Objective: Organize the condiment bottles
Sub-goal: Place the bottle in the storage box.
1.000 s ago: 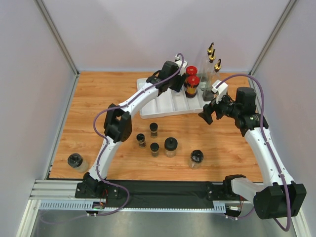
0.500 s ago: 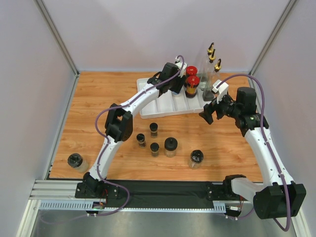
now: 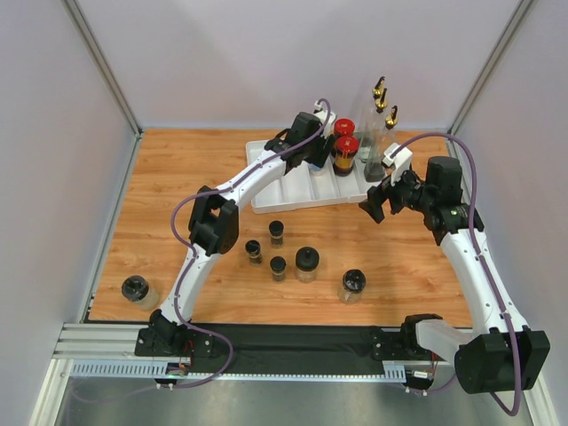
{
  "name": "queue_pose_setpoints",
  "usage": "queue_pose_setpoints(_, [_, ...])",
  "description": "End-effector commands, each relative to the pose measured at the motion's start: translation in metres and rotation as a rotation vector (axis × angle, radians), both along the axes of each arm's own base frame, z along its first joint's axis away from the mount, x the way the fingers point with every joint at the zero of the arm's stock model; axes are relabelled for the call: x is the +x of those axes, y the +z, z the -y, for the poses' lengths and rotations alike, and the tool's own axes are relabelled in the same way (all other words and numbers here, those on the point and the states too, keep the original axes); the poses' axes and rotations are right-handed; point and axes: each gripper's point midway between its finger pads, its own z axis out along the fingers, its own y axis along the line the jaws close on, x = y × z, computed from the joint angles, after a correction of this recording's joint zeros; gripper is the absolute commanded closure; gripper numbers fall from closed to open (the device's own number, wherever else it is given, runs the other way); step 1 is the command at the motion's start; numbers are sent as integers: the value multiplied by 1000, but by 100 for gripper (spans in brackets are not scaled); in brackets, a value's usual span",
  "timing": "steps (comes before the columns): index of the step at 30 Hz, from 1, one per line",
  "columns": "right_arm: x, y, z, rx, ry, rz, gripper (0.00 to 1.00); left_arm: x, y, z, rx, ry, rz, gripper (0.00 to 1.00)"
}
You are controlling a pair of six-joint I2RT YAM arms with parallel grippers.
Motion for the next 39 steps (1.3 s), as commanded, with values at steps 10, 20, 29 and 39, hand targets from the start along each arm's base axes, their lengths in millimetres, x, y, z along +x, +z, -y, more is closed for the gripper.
queue_pose_setpoints(10, [-4, 6, 3, 4, 8, 30, 0, 13, 78, 7, -140, 22, 149, 19])
queue_pose_setpoints(20, [-4, 7, 7, 14, -2, 29, 0, -10, 129, -9, -149, -1, 199, 12])
queue_pose_setpoints(29, [-5, 6, 6, 17, 5, 26, 0, -53, 170, -47, -134, 5, 236, 7])
queue_pose_setpoints(39, [-4, 4, 5, 16, 13, 24, 0, -102, 172, -116, -106, 111, 207, 4])
